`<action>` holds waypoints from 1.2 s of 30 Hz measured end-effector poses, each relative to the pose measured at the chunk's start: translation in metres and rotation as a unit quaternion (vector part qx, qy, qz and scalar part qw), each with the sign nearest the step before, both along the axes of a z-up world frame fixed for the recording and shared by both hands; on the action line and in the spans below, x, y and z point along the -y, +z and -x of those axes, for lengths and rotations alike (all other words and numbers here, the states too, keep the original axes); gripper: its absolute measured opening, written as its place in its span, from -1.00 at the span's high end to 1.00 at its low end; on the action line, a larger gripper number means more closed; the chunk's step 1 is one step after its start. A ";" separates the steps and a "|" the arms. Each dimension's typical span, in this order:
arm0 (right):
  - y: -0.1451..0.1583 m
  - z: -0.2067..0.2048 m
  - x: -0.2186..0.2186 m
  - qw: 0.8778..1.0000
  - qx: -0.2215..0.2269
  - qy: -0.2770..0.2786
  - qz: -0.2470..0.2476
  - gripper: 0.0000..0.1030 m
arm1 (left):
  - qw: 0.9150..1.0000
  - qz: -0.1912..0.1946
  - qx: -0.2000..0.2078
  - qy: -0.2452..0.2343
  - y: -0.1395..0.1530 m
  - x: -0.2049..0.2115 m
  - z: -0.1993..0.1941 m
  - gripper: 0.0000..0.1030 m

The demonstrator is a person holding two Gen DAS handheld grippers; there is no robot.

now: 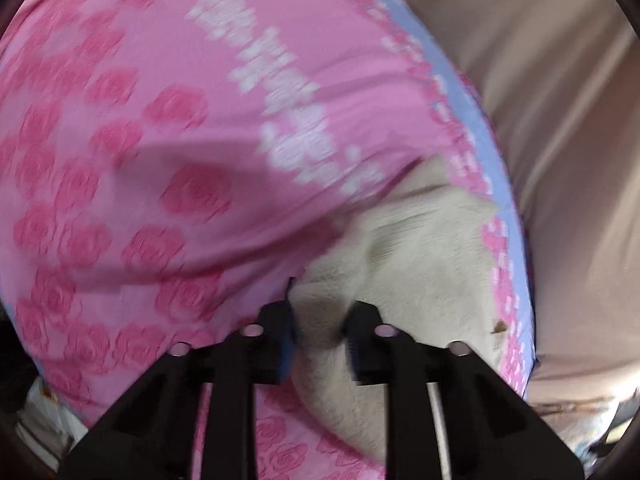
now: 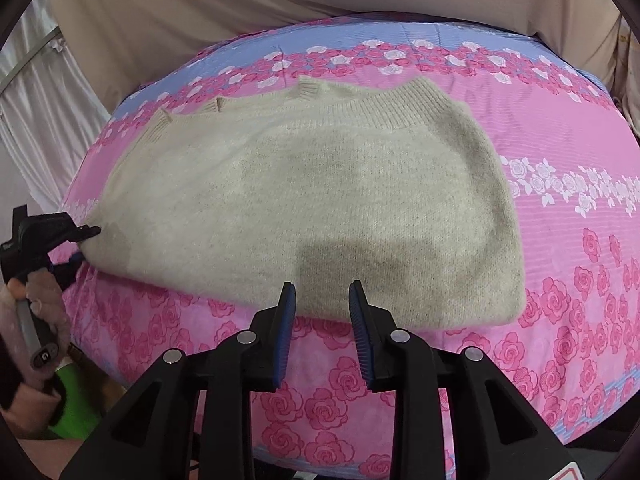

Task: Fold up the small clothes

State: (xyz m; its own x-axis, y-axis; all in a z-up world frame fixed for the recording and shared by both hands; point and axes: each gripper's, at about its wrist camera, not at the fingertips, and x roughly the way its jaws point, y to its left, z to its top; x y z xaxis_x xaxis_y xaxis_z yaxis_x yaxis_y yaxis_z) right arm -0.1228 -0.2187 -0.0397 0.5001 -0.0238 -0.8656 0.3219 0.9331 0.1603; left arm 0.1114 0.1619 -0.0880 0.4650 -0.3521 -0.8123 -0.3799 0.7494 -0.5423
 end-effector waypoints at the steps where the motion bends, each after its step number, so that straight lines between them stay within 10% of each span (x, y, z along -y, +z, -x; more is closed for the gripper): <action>1: 0.000 0.001 0.002 1.000 0.000 -0.002 0.000 0.47 | 1.000 -0.012 0.015 -0.013 0.012 0.005 -0.001 0.72; 5: 0.004 0.007 0.010 1.000 0.007 -0.016 -0.003 0.47 | 0.988 -0.057 0.105 -0.097 0.077 0.048 0.004 0.74; 12: 0.006 0.021 0.035 0.998 0.024 -0.049 -0.022 0.45 | 0.941 -0.075 0.205 -0.259 0.148 0.173 0.030 0.74; 22: -0.015 0.049 0.070 0.993 0.025 -0.093 -0.069 0.40 | 0.868 -0.163 0.101 -0.457 0.032 0.303 0.091 0.72; 26: -0.001 0.039 0.074 0.992 0.045 -0.077 -0.084 0.10 | 0.864 -0.167 0.127 -0.457 0.042 0.292 0.098 0.60; 36: 0.027 -0.045 0.037 0.985 0.061 0.003 -0.164 -0.25 | 0.904 -0.101 0.147 -0.389 0.098 0.198 0.103 -0.33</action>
State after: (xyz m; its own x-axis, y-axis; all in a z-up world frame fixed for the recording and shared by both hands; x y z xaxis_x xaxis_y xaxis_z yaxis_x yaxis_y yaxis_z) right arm -0.0780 -0.2558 -0.0126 0.5995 0.2500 -0.7603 0.2760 0.8271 0.4896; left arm 0.0086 -0.0358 0.0100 0.3463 -0.5231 -0.7787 0.4436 0.8227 -0.3554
